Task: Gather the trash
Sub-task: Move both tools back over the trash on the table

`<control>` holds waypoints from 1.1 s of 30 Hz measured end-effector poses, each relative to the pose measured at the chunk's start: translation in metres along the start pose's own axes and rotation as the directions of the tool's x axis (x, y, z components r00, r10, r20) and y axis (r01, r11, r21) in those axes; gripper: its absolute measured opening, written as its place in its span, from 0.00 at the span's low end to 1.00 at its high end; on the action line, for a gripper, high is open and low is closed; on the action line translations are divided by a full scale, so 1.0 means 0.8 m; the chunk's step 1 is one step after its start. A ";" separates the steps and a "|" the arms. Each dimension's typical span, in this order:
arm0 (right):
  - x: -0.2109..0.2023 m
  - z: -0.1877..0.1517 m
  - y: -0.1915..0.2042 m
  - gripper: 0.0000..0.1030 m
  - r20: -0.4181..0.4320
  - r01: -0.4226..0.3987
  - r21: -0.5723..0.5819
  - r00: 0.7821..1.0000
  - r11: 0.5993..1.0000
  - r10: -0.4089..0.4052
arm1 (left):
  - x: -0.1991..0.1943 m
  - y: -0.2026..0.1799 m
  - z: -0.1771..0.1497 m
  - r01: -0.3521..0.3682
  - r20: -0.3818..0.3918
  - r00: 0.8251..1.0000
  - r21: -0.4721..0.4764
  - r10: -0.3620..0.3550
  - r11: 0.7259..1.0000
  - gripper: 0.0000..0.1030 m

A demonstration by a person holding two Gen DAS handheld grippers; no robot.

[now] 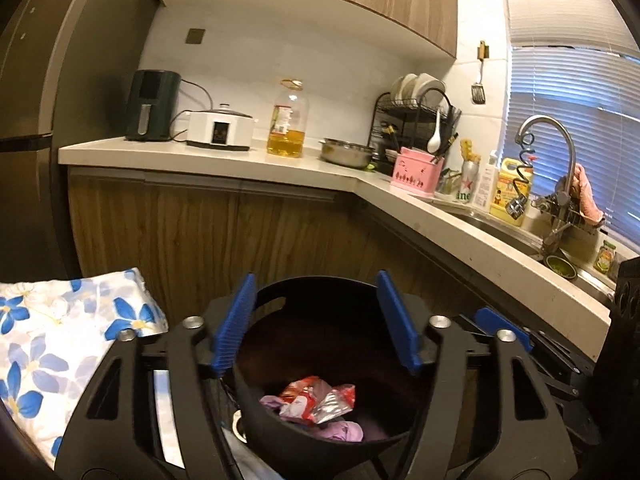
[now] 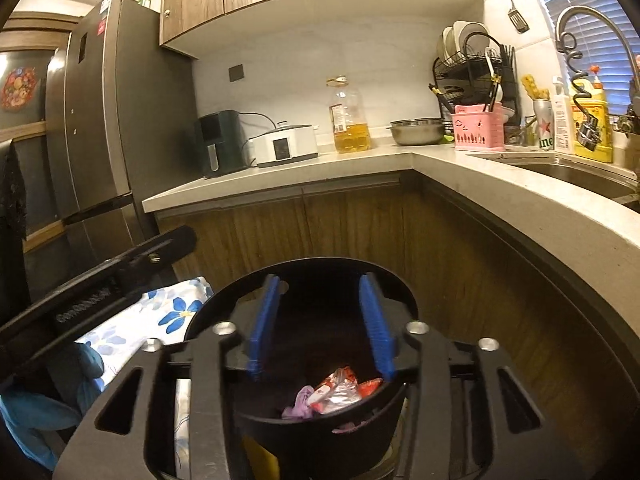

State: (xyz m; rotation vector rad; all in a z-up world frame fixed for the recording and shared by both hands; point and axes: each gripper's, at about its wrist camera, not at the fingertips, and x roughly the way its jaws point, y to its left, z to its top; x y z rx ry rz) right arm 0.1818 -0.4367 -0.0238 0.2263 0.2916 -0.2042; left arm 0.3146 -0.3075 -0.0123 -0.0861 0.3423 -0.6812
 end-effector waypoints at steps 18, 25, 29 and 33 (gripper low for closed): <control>-0.080 -0.016 0.051 0.84 0.049 -0.019 -0.022 0.999 1.000 0.020 | -0.175 0.046 -0.060 -0.319 0.017 0.947 -0.033 0.319 0.947 0.94; -0.111 -0.029 0.101 0.84 0.074 -0.076 -0.064 0.994 0.995 0.081 | -0.247 0.077 -0.075 -0.419 0.039 0.905 -0.088 0.423 0.904 0.94; -0.121 -0.037 0.125 0.84 0.071 -0.122 -0.077 0.989 0.990 0.127 | -0.281 0.094 -0.085 -0.468 0.034 0.880 -0.106 0.474 0.877 0.94; -0.126 -0.045 0.149 0.84 0.054 -0.159 -0.092 0.985 0.983 0.164 | -0.314 0.111 -0.093 -0.519 0.041 0.850 -0.114 0.526 0.847 0.94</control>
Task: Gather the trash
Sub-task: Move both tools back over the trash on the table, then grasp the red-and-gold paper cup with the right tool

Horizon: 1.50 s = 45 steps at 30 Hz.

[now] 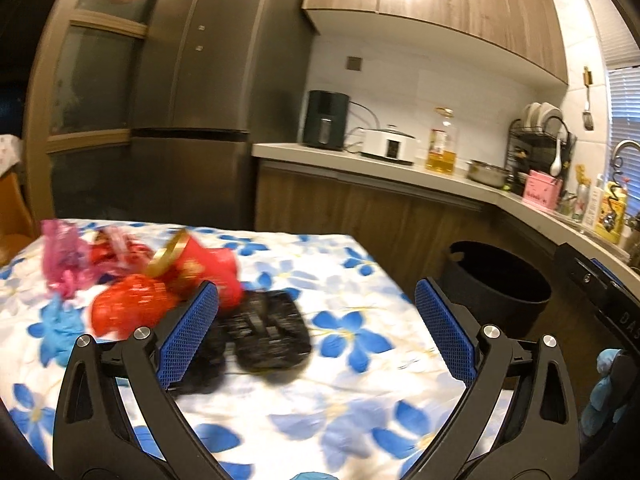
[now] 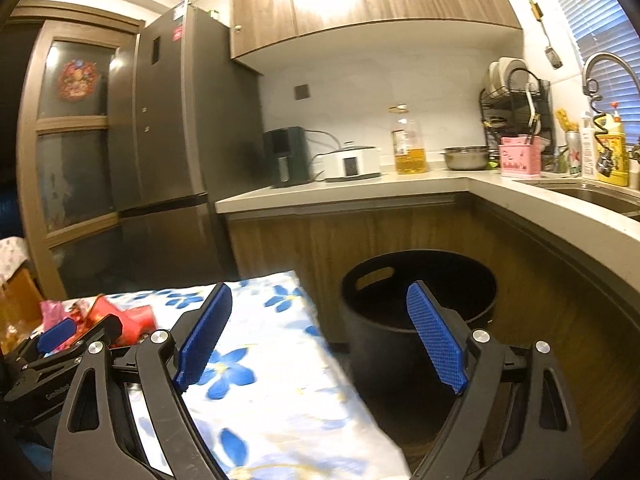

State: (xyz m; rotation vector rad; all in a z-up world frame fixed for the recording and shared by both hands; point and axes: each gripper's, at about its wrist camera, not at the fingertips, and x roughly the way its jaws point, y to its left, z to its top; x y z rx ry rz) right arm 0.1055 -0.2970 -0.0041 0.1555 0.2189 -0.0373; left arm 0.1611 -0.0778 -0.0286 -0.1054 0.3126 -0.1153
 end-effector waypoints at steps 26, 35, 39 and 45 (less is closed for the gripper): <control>0.046 -0.040 0.185 0.84 -0.128 -0.277 -0.107 0.956 0.955 0.263 | -0.059 0.194 -0.010 -0.296 0.006 0.954 -0.138 0.300 0.945 0.94; 0.081 -0.036 0.254 0.74 -0.158 -0.333 -0.138 0.937 0.933 0.311 | -0.071 0.231 -0.014 -0.341 0.001 0.938 -0.156 0.346 0.927 0.94; 0.101 -0.032 0.280 0.62 -0.181 -0.345 -0.144 0.931 0.927 0.318 | -0.072 0.243 -0.011 -0.349 0.002 0.935 -0.165 0.354 0.922 0.94; 0.137 -0.036 0.314 0.41 -0.239 -0.336 -0.171 0.926 0.926 0.292 | -0.069 0.263 -0.012 -0.346 -0.019 0.937 -0.182 0.349 0.920 0.94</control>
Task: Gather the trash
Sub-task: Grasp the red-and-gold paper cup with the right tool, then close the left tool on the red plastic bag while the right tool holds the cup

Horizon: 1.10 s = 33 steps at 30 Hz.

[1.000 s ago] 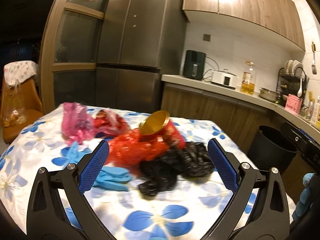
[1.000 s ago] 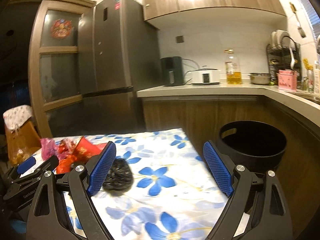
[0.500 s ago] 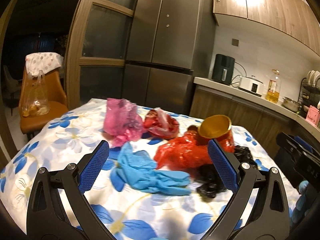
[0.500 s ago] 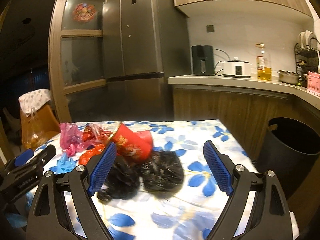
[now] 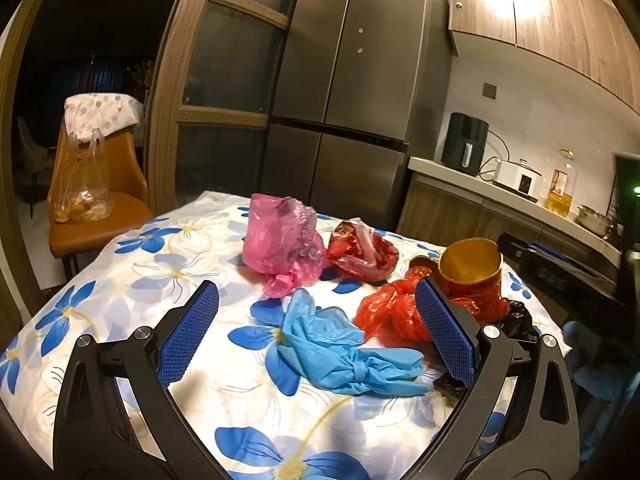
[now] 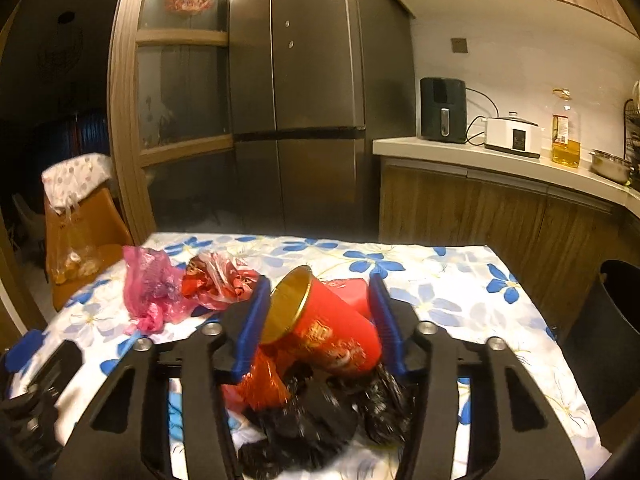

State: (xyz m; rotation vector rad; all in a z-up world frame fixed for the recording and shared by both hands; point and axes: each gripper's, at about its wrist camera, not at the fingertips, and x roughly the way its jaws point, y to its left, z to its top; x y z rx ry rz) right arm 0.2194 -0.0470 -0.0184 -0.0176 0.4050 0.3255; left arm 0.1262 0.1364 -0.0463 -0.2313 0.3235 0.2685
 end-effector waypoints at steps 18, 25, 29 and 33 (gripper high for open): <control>0.001 -0.016 -0.030 0.04 -0.042 0.053 0.038 0.998 0.998 -0.051 | 0.006 -0.021 -0.003 0.074 -0.036 0.997 0.038 -0.073 0.997 0.90; -0.031 -0.010 -0.056 0.04 0.023 0.071 0.079 0.997 0.994 -0.073 | 0.000 -0.059 -0.014 0.145 -0.048 0.989 0.067 -0.142 0.987 0.88; -0.057 -0.009 -0.078 0.04 0.059 0.083 0.112 0.994 0.990 -0.090 | 0.001 -0.094 -0.022 0.194 -0.046 0.981 0.103 -0.190 0.976 0.86; -0.082 -0.013 -0.100 0.04 0.081 0.098 0.141 0.991 0.985 -0.110 | 0.014 -0.121 -0.022 0.226 -0.049 0.974 0.121 -0.222 0.966 0.80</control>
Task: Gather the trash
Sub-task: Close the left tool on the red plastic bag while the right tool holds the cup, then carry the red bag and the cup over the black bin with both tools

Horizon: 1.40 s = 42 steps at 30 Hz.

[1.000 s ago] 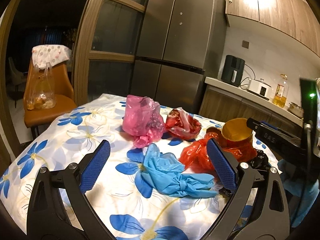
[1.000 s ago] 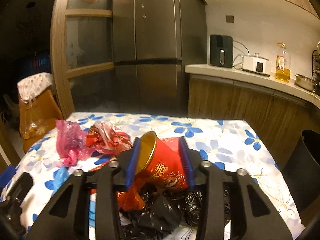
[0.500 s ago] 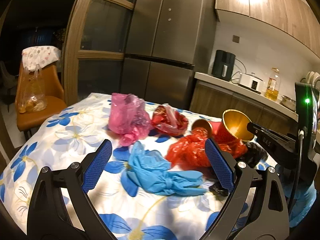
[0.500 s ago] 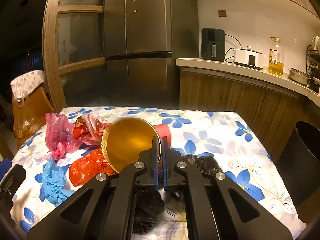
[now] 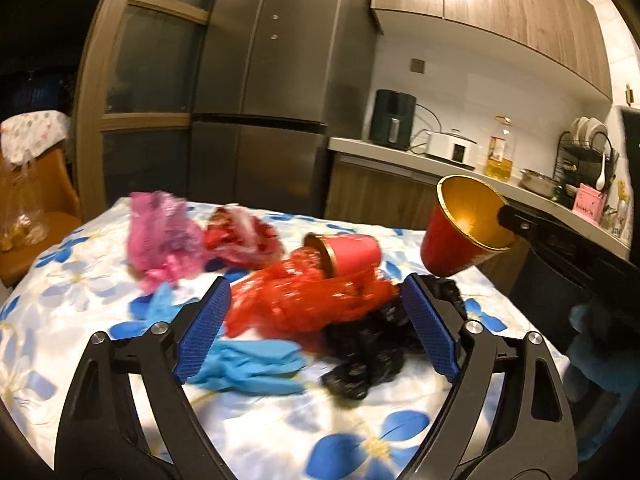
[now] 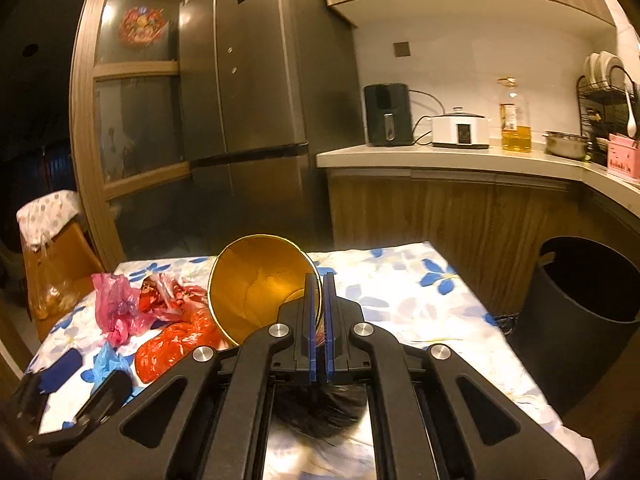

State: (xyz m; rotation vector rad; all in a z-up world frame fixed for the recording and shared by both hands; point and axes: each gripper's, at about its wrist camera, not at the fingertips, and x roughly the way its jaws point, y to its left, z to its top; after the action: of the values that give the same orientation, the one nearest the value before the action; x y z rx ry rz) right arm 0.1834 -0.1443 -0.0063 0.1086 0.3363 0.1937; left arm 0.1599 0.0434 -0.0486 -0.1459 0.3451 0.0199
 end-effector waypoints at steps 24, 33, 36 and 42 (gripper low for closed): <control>-0.033 -0.008 -0.039 0.04 0.016 0.018 0.037 1.000 0.999 -0.019 | 0.085 -0.006 -0.004 0.060 -0.217 0.975 0.007 -0.057 0.998 0.37; -0.035 -0.009 -0.040 0.04 0.015 0.020 0.038 1.000 0.999 -0.020 | 0.097 0.010 -0.011 0.077 -0.259 0.962 -0.057 -0.089 0.995 0.00; -0.036 -0.010 -0.041 0.04 0.012 0.018 0.039 1.000 0.999 -0.019 | 0.082 0.009 -0.007 0.078 -0.228 0.970 -0.055 -0.089 0.995 0.00; -0.042 -0.007 -0.045 0.04 0.016 0.011 0.042 1.000 0.999 -0.012 | 0.020 0.007 0.013 0.098 -0.123 0.987 -0.066 -0.106 0.993 0.00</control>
State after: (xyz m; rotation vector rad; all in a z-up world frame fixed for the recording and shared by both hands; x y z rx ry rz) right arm 0.1568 -0.1861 -0.0056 0.1498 0.3247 0.1742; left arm 0.1781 0.0506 -0.0447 -0.2243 0.4637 -0.0806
